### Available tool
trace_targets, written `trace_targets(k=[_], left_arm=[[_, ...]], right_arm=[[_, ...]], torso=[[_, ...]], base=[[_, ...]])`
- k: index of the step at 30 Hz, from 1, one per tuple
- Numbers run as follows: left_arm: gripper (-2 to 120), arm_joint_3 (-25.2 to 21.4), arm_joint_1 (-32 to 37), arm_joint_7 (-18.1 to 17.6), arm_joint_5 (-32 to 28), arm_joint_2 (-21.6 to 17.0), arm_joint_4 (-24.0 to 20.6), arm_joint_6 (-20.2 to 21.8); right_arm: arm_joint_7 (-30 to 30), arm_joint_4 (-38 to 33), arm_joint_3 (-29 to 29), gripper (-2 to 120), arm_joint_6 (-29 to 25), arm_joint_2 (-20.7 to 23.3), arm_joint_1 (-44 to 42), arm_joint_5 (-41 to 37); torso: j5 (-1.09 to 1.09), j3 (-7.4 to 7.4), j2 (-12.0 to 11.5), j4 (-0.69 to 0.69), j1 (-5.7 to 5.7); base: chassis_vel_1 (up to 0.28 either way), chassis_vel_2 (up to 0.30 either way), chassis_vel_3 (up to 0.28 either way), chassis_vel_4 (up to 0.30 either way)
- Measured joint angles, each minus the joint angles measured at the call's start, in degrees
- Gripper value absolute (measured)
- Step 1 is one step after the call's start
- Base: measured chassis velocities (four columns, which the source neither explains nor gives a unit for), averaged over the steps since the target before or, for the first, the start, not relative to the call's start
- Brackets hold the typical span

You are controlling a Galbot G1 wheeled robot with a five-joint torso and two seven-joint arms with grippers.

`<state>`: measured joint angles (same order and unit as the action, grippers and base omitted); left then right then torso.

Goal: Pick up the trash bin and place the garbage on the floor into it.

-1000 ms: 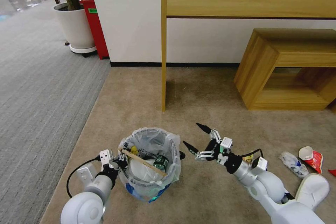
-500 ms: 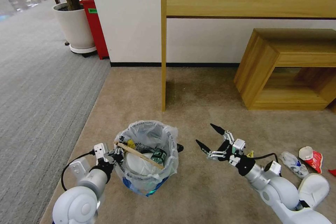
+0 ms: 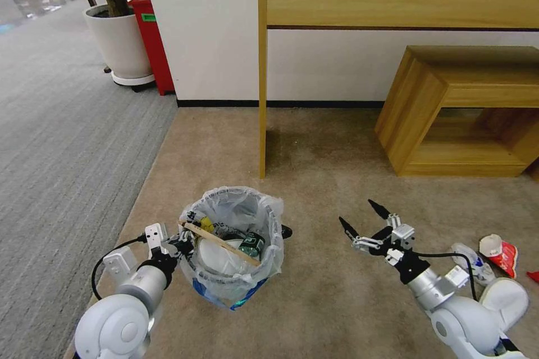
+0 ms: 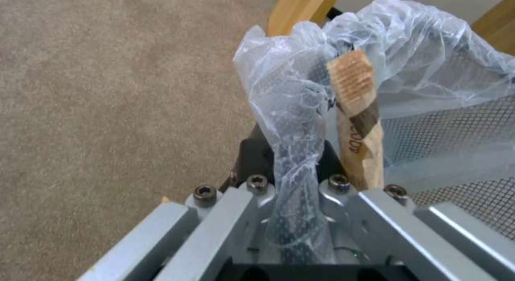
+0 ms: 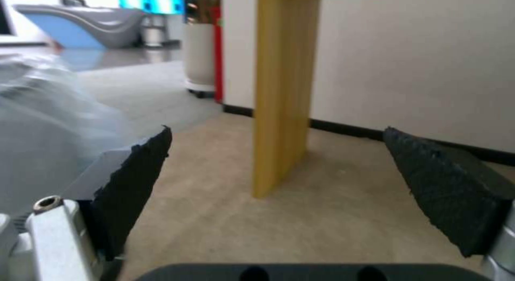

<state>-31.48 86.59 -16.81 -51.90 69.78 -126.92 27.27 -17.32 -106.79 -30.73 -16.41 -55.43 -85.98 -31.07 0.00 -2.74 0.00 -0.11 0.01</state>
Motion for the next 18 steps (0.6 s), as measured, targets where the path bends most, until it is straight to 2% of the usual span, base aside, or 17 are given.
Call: trace_targets(k=[9, 18], left_arm=[[3, 0.12, -0.09, 0.03, 0.26, -0.44, -0.12, -0.08], [3, -0.52, 0.23, 0.14, 0.06, -1.71, -0.64, -0.31]], right_arm=[[5.95, -0.96, -1.30, 100, 2.01, -1.47, -0.79, 1.88], [7.07, -1.15, -1.50, 100, 2.52, -3.17, -1.07, 2.20]], torso=[[0.00, 0.00, 0.00, 0.00, 0.00], [0.00, 0.00, 0.00, 0.00, 0.00]], base=[[0.000, 0.000, 0.000, 0.000], [0.000, 0.000, 0.000, 0.000]])
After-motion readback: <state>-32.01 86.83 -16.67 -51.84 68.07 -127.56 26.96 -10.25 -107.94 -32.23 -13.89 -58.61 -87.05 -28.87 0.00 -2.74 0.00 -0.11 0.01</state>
